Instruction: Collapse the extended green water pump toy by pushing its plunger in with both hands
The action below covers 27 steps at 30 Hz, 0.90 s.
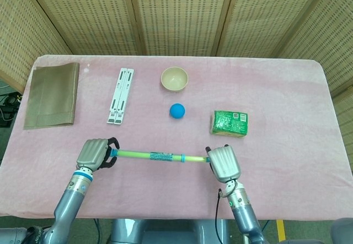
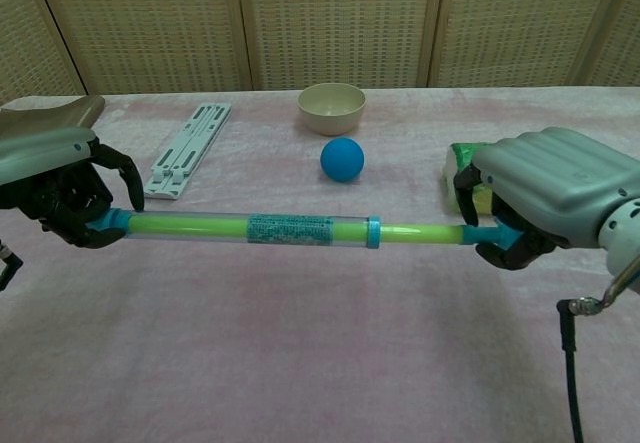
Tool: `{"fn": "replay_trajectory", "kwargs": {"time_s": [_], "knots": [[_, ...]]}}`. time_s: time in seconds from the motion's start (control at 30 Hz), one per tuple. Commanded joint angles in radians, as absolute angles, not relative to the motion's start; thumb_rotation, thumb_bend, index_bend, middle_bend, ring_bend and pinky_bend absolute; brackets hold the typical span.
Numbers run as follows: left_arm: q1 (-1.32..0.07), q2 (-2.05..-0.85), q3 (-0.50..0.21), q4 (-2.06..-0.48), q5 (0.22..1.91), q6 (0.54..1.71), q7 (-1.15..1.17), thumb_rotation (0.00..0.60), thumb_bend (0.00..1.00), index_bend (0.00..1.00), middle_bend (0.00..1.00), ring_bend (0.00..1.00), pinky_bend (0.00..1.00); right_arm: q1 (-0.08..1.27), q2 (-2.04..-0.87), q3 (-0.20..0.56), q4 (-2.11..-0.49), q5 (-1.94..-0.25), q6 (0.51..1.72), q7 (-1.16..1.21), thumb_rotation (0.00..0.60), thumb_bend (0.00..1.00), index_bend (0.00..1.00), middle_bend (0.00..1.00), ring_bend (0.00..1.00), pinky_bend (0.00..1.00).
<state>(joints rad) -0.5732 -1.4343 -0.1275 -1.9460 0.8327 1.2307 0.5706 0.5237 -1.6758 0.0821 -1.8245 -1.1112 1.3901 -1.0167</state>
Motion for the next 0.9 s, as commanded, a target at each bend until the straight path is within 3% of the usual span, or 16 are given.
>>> {"fn": "replay_trajectory", "kwargs": {"time_s": [0.03, 0.23, 0.33, 0.43, 0.47, 0.53, 0.6, 0.67, 0.73, 0.8, 0.9], "knots": [[-0.573, -1.433, -0.125, -1.948, 0.835, 1.232, 0.569, 0.6, 0.54, 0.58, 0.83, 0.75, 0.67, 0.523, -1.678, 0.083, -1.82, -1.111, 1.391, -1.017, 0.6, 0.67, 0.8, 1.0, 1.0, 0.68], [-0.573, -1.433, -0.122, -1.95, 0.845, 1.231, 0.56, 0.6, 0.54, 0.55, 0.81, 0.75, 0.67, 0.522, -1.674, 0.081, -1.819, -1.108, 1.391, -1.026, 0.6, 0.65, 0.79, 1.0, 1.0, 0.68], [-0.574, -1.435, -0.117, -1.951, 0.851, 1.228, 0.557, 0.6, 0.53, 0.48, 0.76, 0.71, 0.67, 0.521, -1.673, 0.082, -1.82, -1.107, 1.39, -1.025, 0.6, 0.62, 0.74, 1.0, 1.0, 0.67], [-0.573, -1.435, -0.111, -1.95, 0.853, 1.225, 0.556, 0.6, 0.48, 0.31, 0.58, 0.57, 0.59, 0.518, -1.672, 0.079, -1.814, -1.117, 1.392, -1.014, 0.6, 0.51, 0.64, 0.98, 0.97, 0.59], [-0.573, -1.434, -0.109, -1.95, 0.852, 1.223, 0.556, 0.6, 0.44, 0.24, 0.48, 0.5, 0.54, 0.517, -1.671, 0.078, -1.81, -1.121, 1.395, -1.013, 0.6, 0.49, 0.6, 0.93, 0.94, 0.54], [-0.571, -1.43, -0.104, -1.949, 0.842, 1.221, 0.558, 0.6, 0.37, 0.14, 0.29, 0.36, 0.43, 0.513, -1.667, 0.076, -1.801, -1.125, 1.404, -1.022, 0.6, 0.43, 0.42, 0.69, 0.76, 0.34], [-0.571, -1.424, -0.101, -1.944, 0.826, 1.22, 0.564, 0.6, 0.32, 0.08, 0.11, 0.19, 0.29, 0.506, -1.659, 0.071, -1.801, -1.091, 1.412, -1.066, 0.6, 0.4, 0.31, 0.49, 0.6, 0.21], [-0.571, -1.417, -0.099, -1.942, 0.815, 1.216, 0.567, 0.6, 0.29, 0.06, 0.02, 0.06, 0.17, 0.502, -1.656, 0.077, -1.814, -1.045, 1.419, -1.107, 0.6, 0.38, 0.25, 0.33, 0.43, 0.13], [-0.571, -1.413, -0.098, -1.942, 0.811, 1.214, 0.566, 0.6, 0.27, 0.04, 0.0, 0.01, 0.07, 0.498, -1.654, 0.081, -1.82, -1.018, 1.423, -1.118, 0.6, 0.36, 0.2, 0.18, 0.25, 0.09], [-0.57, -1.404, -0.094, -1.94, 0.811, 1.214, 0.569, 0.6, 0.26, 0.03, 0.0, 0.0, 0.01, 0.493, -1.649, 0.088, -1.825, -0.989, 1.433, -1.133, 0.6, 0.35, 0.19, 0.11, 0.16, 0.07], [-0.563, -1.39, -0.091, -1.941, 0.82, 1.218, 0.556, 0.6, 0.26, 0.02, 0.0, 0.0, 0.0, 0.488, -1.637, 0.094, -1.828, -0.982, 1.44, -1.125, 0.6, 0.35, 0.16, 0.03, 0.07, 0.06]]}}
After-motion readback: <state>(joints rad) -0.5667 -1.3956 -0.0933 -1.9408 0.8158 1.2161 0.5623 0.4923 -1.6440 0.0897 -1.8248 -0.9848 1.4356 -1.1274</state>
